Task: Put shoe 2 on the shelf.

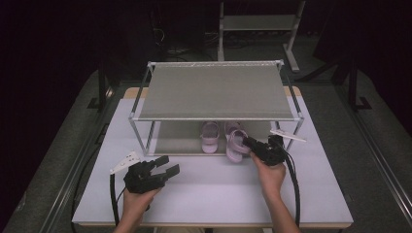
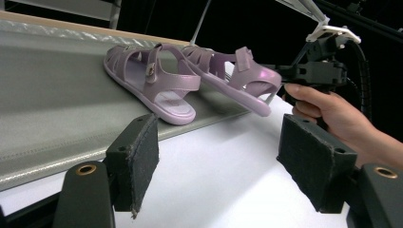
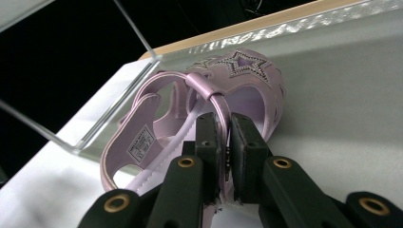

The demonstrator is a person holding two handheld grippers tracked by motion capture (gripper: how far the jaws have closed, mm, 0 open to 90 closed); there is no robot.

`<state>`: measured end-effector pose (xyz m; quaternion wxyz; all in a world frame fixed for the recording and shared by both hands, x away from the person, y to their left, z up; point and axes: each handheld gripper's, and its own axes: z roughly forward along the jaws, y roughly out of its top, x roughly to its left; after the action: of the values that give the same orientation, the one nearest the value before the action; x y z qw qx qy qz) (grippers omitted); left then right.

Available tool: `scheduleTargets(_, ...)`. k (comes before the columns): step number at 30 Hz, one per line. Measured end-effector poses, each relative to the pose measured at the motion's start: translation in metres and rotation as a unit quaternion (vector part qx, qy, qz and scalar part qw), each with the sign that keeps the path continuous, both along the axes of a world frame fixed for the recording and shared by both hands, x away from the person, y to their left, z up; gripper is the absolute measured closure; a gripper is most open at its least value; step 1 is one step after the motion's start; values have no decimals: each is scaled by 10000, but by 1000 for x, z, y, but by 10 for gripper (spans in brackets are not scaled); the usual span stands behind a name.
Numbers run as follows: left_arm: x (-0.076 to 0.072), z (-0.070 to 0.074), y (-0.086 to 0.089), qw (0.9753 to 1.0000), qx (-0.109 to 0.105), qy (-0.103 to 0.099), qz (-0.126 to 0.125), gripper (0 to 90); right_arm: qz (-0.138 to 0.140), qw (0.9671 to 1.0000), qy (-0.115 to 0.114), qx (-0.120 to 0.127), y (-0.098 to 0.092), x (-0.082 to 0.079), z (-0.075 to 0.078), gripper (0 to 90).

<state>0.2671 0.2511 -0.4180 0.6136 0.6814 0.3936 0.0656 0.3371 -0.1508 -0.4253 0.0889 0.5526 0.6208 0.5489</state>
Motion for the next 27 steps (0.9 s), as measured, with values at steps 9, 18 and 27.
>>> scheduleTargets(9,0,0,-1,10000,-8,-1,-16,296,-116,9999,69,8,4,16,-1,822)
scheduleTargets(18,0,1,0,10000,-23,-8,-8,296,-165,9997,107,-139,10,30,-8,822)
scheduleTargets(27,0,1,0,10000,-62,-12,8,296,-216,9993,131,-265,14,39,-11,822)
